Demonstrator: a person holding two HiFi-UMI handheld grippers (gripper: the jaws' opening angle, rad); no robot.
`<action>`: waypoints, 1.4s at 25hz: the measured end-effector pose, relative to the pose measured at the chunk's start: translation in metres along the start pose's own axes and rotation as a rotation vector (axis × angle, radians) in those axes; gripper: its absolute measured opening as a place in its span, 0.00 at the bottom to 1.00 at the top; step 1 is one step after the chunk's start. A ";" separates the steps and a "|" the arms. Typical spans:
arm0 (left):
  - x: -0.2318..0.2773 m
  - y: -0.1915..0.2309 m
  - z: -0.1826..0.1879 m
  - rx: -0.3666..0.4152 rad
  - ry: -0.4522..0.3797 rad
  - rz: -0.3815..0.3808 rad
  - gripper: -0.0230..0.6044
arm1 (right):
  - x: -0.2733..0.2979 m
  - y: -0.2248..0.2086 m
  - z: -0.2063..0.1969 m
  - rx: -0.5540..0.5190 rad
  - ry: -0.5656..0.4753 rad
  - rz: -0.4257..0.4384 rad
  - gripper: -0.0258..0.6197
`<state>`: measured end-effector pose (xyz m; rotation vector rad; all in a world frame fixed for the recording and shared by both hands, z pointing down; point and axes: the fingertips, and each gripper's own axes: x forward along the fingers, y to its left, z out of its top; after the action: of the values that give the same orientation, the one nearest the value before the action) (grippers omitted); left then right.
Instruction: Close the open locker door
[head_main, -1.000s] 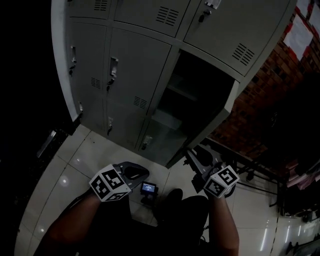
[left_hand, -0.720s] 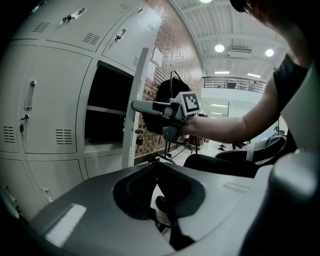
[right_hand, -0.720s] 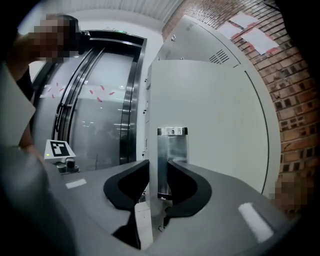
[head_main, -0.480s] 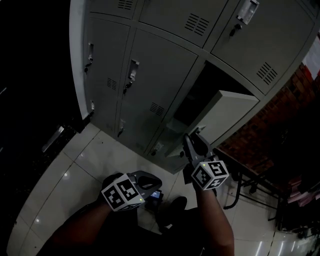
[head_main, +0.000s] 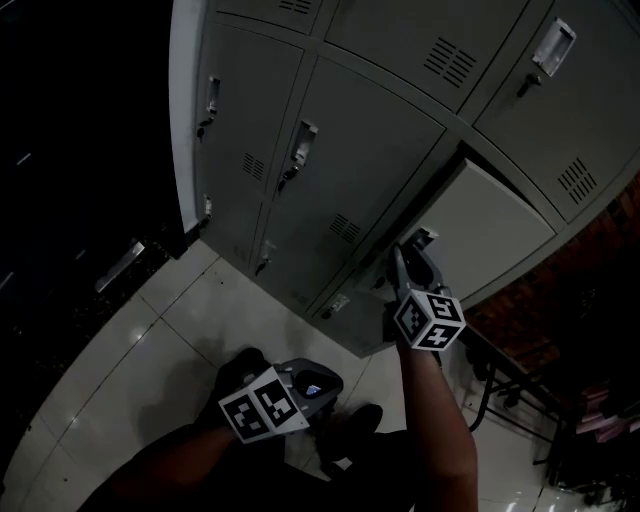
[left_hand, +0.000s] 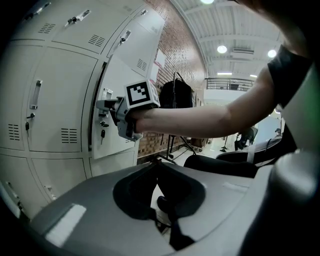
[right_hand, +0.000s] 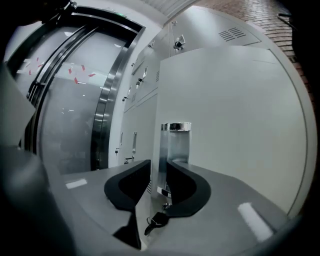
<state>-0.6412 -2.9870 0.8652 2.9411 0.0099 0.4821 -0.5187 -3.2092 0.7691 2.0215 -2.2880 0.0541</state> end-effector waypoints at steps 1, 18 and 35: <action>-0.001 0.001 0.000 -0.005 -0.003 0.003 0.06 | 0.007 -0.004 -0.002 -0.002 0.010 -0.010 0.20; -0.013 0.007 0.002 -0.028 -0.043 0.012 0.06 | 0.061 -0.045 -0.008 0.018 0.039 -0.148 0.20; -0.011 0.006 0.001 -0.026 -0.046 0.009 0.06 | 0.029 -0.048 0.004 0.005 0.037 -0.143 0.20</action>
<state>-0.6520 -2.9938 0.8619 2.9273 -0.0153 0.4119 -0.4750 -3.2443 0.7665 2.1610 -2.1178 0.0860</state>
